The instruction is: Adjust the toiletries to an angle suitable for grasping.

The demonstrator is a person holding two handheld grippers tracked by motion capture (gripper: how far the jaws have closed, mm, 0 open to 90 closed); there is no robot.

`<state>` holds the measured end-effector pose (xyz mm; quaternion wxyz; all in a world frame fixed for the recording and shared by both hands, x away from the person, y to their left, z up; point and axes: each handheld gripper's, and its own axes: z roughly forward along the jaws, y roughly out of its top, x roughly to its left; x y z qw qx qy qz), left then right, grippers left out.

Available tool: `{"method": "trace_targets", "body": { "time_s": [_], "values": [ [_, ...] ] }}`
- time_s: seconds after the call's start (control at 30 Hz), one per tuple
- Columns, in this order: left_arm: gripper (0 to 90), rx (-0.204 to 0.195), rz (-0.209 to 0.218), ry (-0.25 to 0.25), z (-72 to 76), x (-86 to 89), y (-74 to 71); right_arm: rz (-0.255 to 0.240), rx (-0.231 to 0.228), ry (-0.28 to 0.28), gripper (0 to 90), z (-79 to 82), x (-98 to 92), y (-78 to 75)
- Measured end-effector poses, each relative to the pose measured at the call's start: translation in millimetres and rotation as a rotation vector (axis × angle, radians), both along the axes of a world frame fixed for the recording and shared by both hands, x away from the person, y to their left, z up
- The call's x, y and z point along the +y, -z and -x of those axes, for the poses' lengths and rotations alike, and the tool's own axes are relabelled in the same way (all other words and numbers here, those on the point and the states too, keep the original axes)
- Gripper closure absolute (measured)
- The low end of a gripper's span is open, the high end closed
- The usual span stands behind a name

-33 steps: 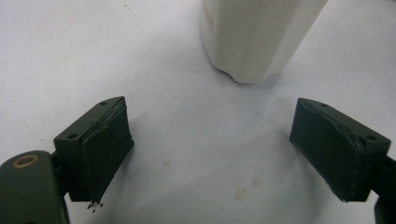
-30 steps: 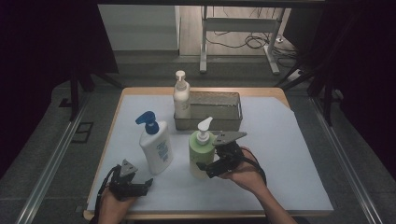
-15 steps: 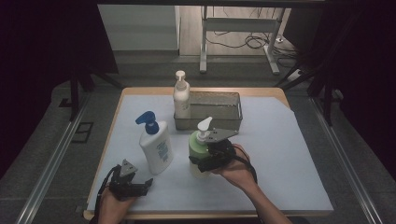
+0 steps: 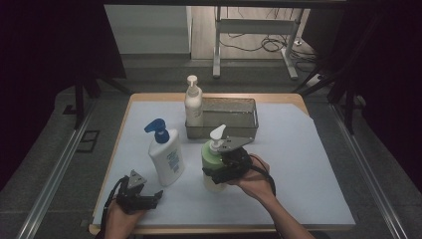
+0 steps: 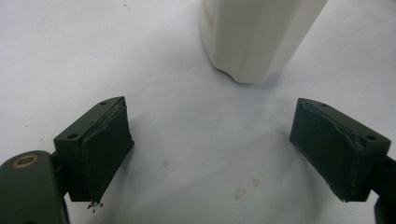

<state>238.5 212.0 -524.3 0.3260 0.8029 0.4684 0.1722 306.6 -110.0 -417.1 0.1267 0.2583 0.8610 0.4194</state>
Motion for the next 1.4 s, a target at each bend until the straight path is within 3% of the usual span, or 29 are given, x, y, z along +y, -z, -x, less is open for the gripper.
{"method": "trace_targets", "body": {
  "time_s": [0.7,1.1,1.4],
  "values": [
    [12.1,-0.001,0.000,0.000,-0.1,0.0,0.0,-0.024,-0.006,0.058,12.0,-18.7,-13.7,-36.9],
    [12.1,0.000,0.000,0.000,-0.1,0.0,0.0,-0.004,-0.007,0.090,12.1,-34.3,-14.8,-57.4],
    [12.1,0.000,0.001,0.001,-0.2,0.0,0.0,-0.003,-0.033,0.132,12.1,-49.9,-16.5,-70.0]
  ]
}}
